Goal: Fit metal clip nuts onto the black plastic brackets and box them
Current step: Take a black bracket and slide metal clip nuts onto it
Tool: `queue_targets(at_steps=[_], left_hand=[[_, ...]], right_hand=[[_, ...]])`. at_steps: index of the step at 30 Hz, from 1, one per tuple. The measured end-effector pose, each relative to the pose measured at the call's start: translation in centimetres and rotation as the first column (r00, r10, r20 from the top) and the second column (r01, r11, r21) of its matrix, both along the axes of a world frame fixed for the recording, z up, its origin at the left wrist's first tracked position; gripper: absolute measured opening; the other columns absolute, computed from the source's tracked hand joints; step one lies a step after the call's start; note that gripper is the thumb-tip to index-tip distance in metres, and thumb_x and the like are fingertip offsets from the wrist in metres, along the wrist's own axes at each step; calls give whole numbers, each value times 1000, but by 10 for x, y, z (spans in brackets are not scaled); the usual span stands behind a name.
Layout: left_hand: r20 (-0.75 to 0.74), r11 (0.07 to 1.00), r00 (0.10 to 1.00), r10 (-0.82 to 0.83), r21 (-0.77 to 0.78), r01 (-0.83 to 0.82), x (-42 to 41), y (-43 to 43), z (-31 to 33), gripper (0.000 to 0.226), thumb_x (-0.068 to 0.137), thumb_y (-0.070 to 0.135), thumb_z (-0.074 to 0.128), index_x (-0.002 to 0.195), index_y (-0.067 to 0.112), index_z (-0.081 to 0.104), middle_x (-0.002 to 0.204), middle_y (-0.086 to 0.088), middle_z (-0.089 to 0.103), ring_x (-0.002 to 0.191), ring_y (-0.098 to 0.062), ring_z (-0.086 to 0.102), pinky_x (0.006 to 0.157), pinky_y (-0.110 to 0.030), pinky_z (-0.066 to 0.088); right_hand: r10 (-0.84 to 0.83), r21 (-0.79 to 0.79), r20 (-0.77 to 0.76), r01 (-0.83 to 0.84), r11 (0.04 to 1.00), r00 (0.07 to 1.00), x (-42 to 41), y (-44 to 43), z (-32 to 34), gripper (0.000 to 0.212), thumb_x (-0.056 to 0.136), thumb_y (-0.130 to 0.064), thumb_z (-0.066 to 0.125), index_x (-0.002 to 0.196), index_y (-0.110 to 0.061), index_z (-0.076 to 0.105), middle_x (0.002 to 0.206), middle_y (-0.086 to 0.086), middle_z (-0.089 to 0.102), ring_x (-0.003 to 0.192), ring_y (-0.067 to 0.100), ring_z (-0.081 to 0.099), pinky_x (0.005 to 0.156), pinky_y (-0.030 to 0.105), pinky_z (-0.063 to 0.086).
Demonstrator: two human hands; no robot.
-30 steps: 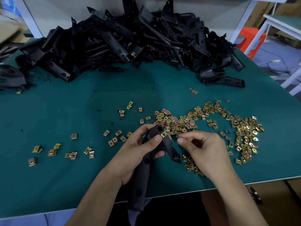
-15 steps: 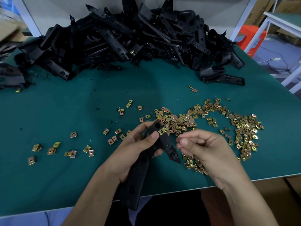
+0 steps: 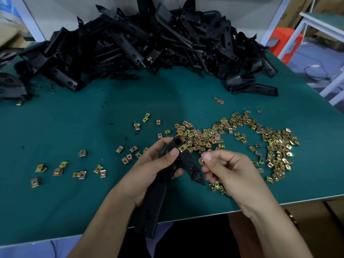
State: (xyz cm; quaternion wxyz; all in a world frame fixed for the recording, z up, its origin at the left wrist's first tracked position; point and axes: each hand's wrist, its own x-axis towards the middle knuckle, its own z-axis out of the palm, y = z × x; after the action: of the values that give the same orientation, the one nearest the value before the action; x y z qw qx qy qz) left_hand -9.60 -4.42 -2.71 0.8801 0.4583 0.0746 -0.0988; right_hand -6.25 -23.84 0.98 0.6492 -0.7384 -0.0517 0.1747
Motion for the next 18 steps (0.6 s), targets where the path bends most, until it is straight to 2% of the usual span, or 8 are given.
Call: queue_targets(at_steps=[5,9,15,18], left_hand=[[26,1000,1000,-18,2,18,1,1,-2,27,93,17,69,119,15,63,110,-13,66,91,-19,65,73,-26,58],[35,1000,999,-28,5,28,1,1,-3,28,88,19,69,116,16,64,107,-12,67,88,-18,66,73,-26,58],[73,999,996,-45,21,44,1,2,-9,29,90,19,66,118,15,64,107,-14,68,91,-21,67,73,-27,58],[107,996,993,-53,81,45,2,1,-13,29,91,20,64,120,13,60,103,-14,67,91,-24,63,75,-29,58]], right_hand=[[41,-44,31,-39,998,999,-2,6,0,28,82,-40,68,69,-15,73,62,0,67,54,7,60,52,17,47],[53,-21,22,-53,998,998,-3,9,1,25,83,-36,68,64,-21,71,59,-2,65,52,7,59,50,17,46],[91,-41,-7,-91,995,996,-4,9,1,28,80,-43,69,66,-20,73,60,1,66,53,11,60,49,20,46],[83,-60,-13,-84,995,996,-4,9,1,29,78,-47,70,66,-22,74,59,0,66,52,10,59,49,19,45]])
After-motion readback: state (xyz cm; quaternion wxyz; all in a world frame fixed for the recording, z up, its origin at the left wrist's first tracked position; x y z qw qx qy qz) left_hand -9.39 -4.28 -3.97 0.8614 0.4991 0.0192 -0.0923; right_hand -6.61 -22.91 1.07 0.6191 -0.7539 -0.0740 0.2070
